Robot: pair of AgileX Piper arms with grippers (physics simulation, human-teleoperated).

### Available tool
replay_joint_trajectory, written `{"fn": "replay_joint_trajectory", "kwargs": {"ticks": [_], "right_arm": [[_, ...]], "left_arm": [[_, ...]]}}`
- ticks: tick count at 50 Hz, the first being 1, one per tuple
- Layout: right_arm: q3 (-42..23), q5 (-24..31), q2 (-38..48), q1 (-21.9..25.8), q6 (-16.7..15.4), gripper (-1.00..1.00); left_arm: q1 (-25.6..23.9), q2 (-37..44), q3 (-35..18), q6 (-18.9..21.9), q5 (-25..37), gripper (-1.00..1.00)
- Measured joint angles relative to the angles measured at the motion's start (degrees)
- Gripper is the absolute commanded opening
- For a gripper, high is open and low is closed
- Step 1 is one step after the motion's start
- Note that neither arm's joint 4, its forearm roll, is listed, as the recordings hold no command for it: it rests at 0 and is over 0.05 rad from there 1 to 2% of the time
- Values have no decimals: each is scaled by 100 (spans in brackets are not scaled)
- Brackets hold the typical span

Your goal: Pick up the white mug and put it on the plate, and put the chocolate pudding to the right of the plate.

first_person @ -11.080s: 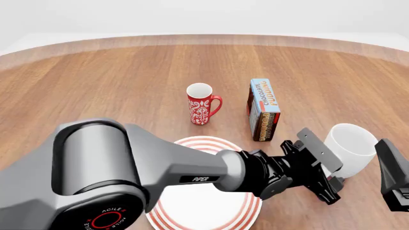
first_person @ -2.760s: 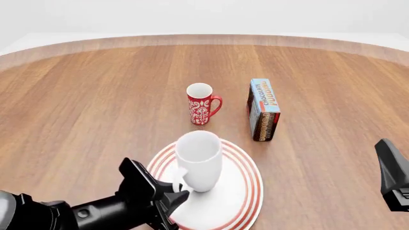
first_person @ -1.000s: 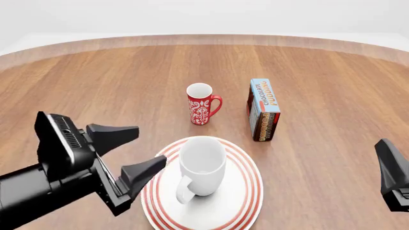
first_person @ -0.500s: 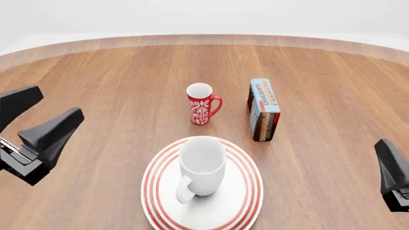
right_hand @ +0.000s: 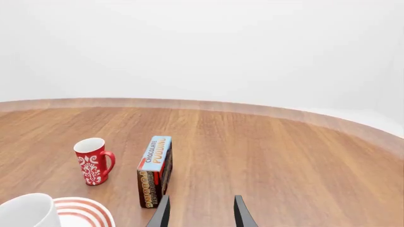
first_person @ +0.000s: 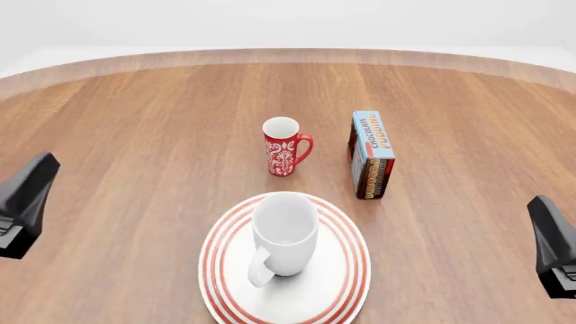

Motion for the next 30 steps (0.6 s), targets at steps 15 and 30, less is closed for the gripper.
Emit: {"fn": "replay_joint_trajectory", "kwargs": {"ticks": [15,30], "right_arm": [[1,-3,0,-1,-8,100],[3,2,0,-18,-42,100]], "left_arm": [[664,-338,626,-129,-375,100],[1004,-740,890,-55,-306,100]]}}
